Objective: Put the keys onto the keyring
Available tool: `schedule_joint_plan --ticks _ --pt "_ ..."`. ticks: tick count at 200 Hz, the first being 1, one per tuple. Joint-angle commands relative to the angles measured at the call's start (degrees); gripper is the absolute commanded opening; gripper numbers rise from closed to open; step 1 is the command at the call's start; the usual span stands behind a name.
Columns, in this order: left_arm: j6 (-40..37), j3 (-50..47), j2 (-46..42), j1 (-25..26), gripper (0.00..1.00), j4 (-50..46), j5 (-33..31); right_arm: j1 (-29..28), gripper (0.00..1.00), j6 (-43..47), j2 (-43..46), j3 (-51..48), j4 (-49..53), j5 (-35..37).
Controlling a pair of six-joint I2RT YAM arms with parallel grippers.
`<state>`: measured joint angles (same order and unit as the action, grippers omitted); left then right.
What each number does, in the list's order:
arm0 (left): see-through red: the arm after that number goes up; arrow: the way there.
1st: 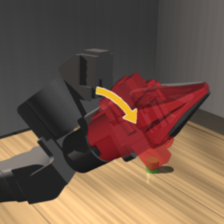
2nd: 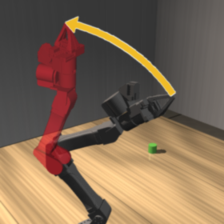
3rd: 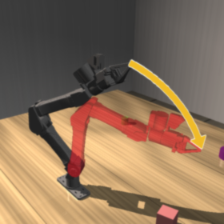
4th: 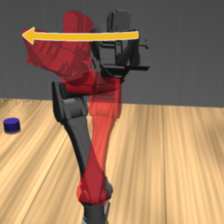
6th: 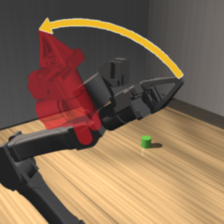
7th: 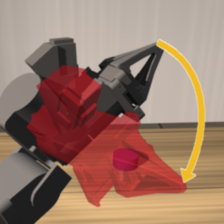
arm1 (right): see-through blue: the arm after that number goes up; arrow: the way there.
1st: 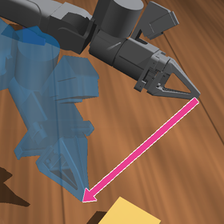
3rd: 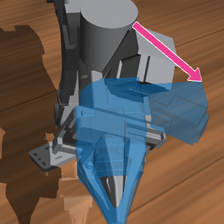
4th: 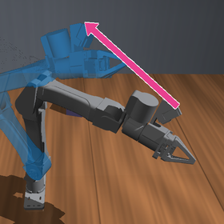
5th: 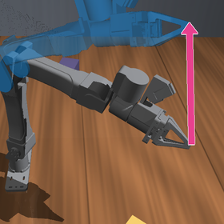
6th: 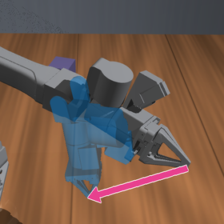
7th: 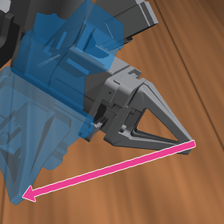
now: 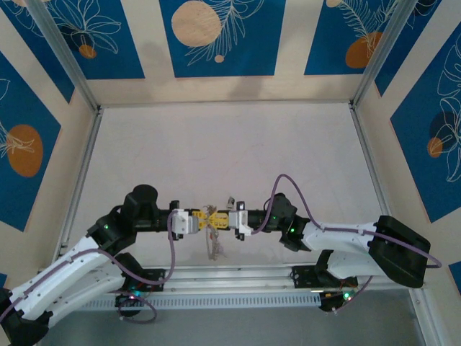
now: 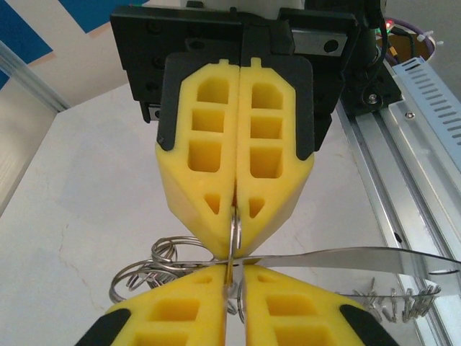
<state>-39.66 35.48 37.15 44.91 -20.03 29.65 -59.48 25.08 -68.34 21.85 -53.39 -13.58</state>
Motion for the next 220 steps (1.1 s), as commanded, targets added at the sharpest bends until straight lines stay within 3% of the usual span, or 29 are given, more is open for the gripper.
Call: schedule_joint_plan --ticks 1,58,94,122,135,154,174,220 --pt "-1.87 -0.47 -1.71 0.60 0.12 4.71 3.67 0.34 0.00 0.84 0.60 -1.04 -1.28 -1.17" --pt "-2.13 -0.91 0.08 0.62 0.11 5.31 5.01 0.54 0.00 -0.10 -0.10 -0.15 -2.32 -2.07" --pt "-2.50 -1.79 0.30 0.62 0.16 4.52 3.30 0.85 0.00 -1.09 0.30 -0.35 -3.37 -2.55" --pt "-2.27 -1.27 0.37 0.58 0.09 3.25 1.57 0.82 0.00 -1.83 0.67 -0.91 -4.03 -2.50" --pt "-2.44 -1.25 0.38 0.60 0.00 3.14 0.55 0.87 0.00 -1.73 0.75 -0.88 -3.60 -2.22" --pt "-2.53 0.49 0.56 0.62 0.00 1.18 -2.25 0.80 0.00 -1.31 0.66 -0.43 -0.93 -0.65" --pt "-4.65 3.73 1.04 0.70 0.00 -4.09 -4.98 0.70 0.19 -1.18 0.73 0.76 4.47 4.25" --pt "-11.07 11.69 6.25 1.54 0.00 -16.30 -10.54 0.50 0.21 -2.31 -0.96 2.66 8.13 6.78"
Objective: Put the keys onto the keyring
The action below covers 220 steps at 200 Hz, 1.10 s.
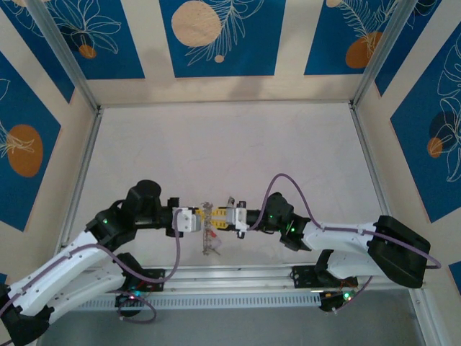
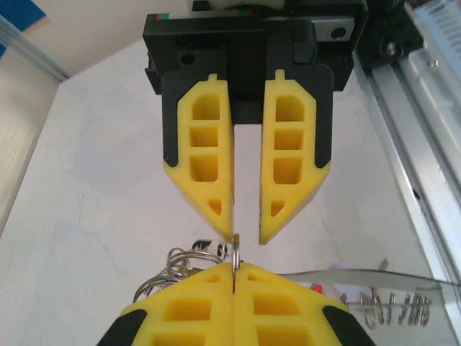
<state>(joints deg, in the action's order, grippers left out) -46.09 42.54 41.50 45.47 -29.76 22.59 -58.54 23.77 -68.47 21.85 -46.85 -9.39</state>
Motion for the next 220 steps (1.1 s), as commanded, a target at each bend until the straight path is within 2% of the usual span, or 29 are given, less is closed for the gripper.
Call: schedule_joint_plan --ticks 1,55,95,145,154,171,184,193,198,220 --pt "-4.73 4.73 2.04 1.00 0.00 -6.73 -3.54 -0.43 0.21 -0.96 -0.85 2.67 1.59 2.60" --pt "-4.84 7.75 7.65 1.42 0.00 -8.37 -3.04 -0.77 0.23 -1.68 -3.84 4.54 -0.34 3.20" --pt "-3.66 8.34 8.20 1.43 0.00 -6.54 -1.72 -0.65 0.18 -2.19 -5.26 5.05 -0.34 2.05" --pt "-3.66 7.90 7.81 1.46 0.00 -5.82 -0.89 -0.64 0.21 -2.56 -6.13 5.40 0.20 2.19" --pt "-3.58 7.96 7.80 1.46 0.00 -5.91 -0.88 -0.69 0.17 -2.84 -6.20 5.33 -0.20 2.16" --pt "-3.40 7.60 7.34 1.41 0.00 -5.47 -0.84 -0.64 0.00 -2.42 -6.00 5.40 -0.26 1.51" --pt "-3.19 7.04 6.58 1.45 0.00 -5.02 -1.05 -0.67 0.00 -2.16 -5.54 4.99 -0.70 1.70" --pt "-2.43 6.69 5.82 1.45 0.17 -5.19 -2.31 -0.68 0.00 -2.32 -5.08 4.18 -2.50 1.93" --pt "-1.82 6.59 5.28 1.41 0.22 -5.52 -3.14 -0.62 0.00 -2.47 -4.72 3.56 -3.83 1.96" --pt "-0.42 4.53 1.96 1.44 0.28 -6.08 -5.02 -0.15 0.00 -2.95 -2.49 1.20 -7.84 -0.28"
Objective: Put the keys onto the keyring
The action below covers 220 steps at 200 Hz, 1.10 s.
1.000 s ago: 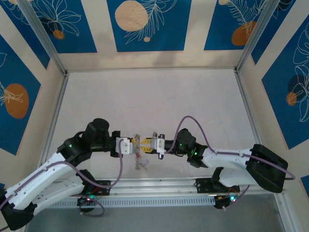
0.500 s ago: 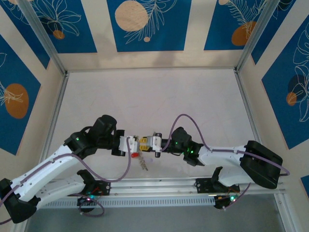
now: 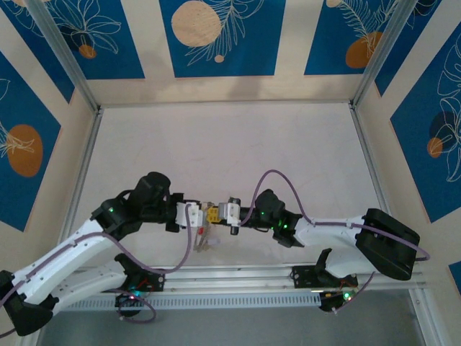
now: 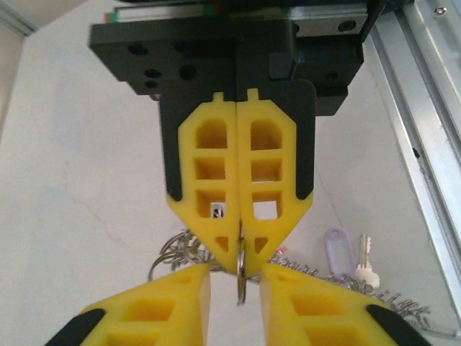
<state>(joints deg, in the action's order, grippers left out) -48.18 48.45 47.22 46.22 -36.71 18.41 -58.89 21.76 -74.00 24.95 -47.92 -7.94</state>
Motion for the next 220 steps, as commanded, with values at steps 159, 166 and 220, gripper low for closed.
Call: schedule_joint_plan --ticks 159,166,220 --pt "11.50 -7.58 -5.61 0.65 0.21 17.23 13.80 2.58 0.00 -4.74 7.86 -5.27 -12.72 -9.70" --pt "11.58 -7.61 -5.34 0.64 0.21 17.24 14.25 2.51 0.00 -4.62 8.03 -5.26 -12.64 -9.94" --pt "9.68 -7.94 -4.08 0.69 0.20 15.28 13.09 2.55 0.00 -3.87 8.50 -4.93 -12.63 -10.05"
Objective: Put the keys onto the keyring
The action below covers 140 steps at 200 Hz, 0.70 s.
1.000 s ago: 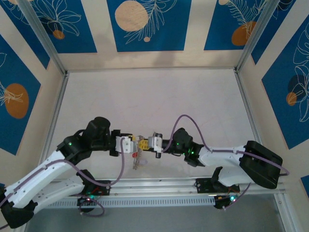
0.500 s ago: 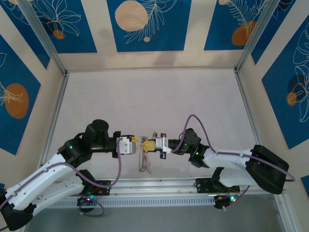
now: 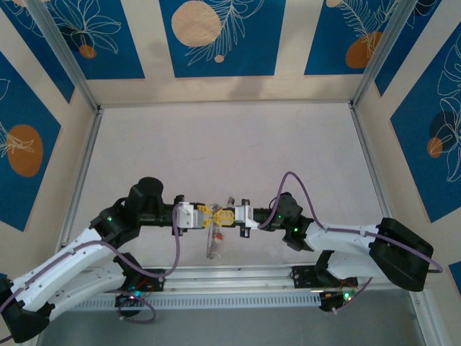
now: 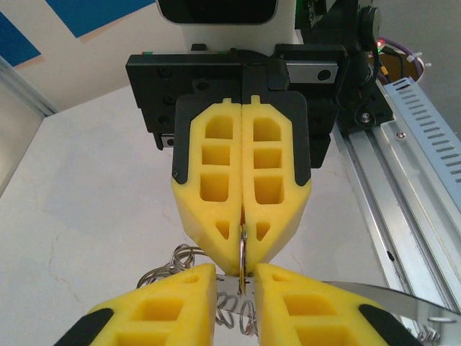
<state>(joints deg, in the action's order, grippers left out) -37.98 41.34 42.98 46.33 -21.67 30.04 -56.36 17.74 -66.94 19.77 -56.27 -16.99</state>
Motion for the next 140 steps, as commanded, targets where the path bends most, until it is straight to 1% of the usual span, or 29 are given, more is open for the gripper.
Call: schedule_joint_plan --ticks 1,41,66,95,99,107,128,140 --pt "-0.48 -0.83 0.16 0.60 0.20 0.32 1.44 0.02 0.00 0.13 1.49 0.26 -4.29 -1.01" --pt "1.21 -1.23 0.35 0.59 0.10 3.56 2.08 -0.04 0.00 0.52 0.74 0.53 -3.98 -0.35" --pt "3.41 -2.58 0.76 0.61 0.09 7.72 3.52 0.04 0.00 0.39 -0.39 0.75 -5.22 1.06" --pt "5.19 -5.18 0.54 0.43 0.09 12.96 5.18 0.02 0.00 1.23 -2.15 2.24 -5.43 0.03" --pt "5.19 -5.15 0.55 0.40 0.08 13.17 5.38 0.06 0.00 1.25 -2.43 2.37 -5.47 0.02" --pt "5.19 -5.06 0.56 0.34 0.00 13.14 5.47 0.07 0.00 1.38 -2.85 2.53 -5.42 0.18" --pt "3.37 -4.39 0.19 0.15 0.00 10.45 3.69 0.23 0.00 2.15 -3.41 2.54 -4.42 1.12" --pt "1.36 -4.29 -0.22 0.14 0.00 8.45 0.66 0.29 0.11 3.17 -3.33 2.17 -3.23 2.90"
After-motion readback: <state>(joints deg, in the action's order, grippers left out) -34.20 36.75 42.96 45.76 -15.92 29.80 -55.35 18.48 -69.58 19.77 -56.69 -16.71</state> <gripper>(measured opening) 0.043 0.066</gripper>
